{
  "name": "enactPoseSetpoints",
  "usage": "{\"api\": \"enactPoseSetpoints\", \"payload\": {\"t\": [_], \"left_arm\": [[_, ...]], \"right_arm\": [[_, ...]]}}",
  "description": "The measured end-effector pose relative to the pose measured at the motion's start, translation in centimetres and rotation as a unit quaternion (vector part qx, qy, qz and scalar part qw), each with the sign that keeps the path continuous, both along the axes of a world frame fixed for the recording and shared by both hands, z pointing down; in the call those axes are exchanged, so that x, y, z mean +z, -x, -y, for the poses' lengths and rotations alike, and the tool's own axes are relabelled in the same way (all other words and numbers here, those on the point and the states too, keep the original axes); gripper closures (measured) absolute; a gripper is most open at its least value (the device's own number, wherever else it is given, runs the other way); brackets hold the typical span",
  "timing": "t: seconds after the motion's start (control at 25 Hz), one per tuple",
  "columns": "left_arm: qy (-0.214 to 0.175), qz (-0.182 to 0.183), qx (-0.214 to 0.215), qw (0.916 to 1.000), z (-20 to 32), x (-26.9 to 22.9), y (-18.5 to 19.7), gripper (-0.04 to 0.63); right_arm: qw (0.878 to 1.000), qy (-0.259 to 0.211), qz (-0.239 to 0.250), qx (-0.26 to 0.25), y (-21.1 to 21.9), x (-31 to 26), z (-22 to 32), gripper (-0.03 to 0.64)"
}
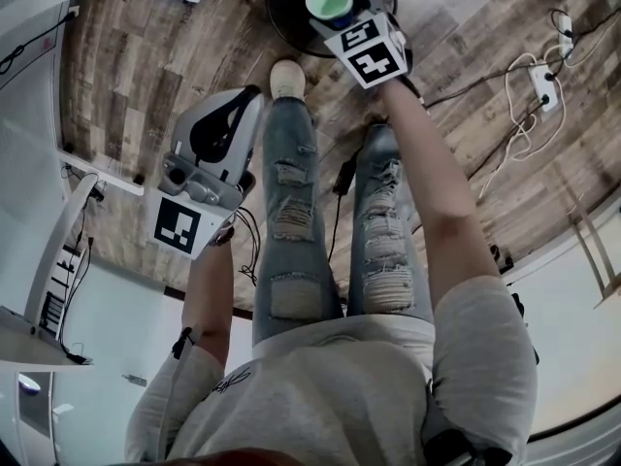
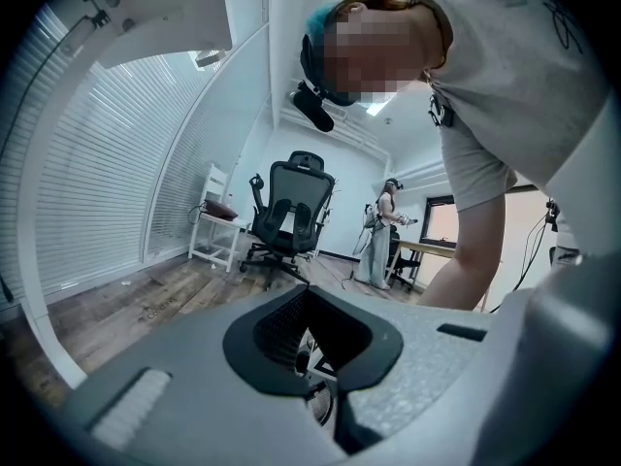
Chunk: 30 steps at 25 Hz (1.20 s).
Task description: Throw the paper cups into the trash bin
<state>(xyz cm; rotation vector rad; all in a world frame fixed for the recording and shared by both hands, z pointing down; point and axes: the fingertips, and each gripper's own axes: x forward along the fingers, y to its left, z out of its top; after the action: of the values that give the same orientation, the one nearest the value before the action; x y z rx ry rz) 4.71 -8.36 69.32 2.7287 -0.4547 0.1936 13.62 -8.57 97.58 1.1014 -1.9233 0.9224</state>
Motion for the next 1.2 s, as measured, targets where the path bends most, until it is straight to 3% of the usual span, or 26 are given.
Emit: {"api": "enactPoseSetpoints", "payload": {"t": [0.28, 0.56, 0.92, 1.2], "left_arm": [[-0.009, 0.005, -0.001, 1.0000, 0.8, -0.2, 0.3, 0.595], [-0.017, 0.006, 0.005, 0.9998, 0.7, -1.4, -0.2, 0.595], [-0.039, -0.004, 0.014, 0.9991, 0.9, -5.5, -1.9, 0.595], [-0.055, -0.013, 0.007, 0.9984, 0.9, -9.2, -2.2, 0.595]], "right_arm": [[1.000, 0.006, -0.009, 0.007, -0.6, -0.3, 0.2, 0.304], [1.000, -0.018, -0.015, 0.016, -1.2, -2.5, 0.9, 0.304], [0.994, -0.097, 0.026, 0.045, -1.0, -10.7, 2.3, 0.305], [0.985, -0.157, 0.020, 0.063, -2.4, -19.4, 2.9, 0.305]]}}
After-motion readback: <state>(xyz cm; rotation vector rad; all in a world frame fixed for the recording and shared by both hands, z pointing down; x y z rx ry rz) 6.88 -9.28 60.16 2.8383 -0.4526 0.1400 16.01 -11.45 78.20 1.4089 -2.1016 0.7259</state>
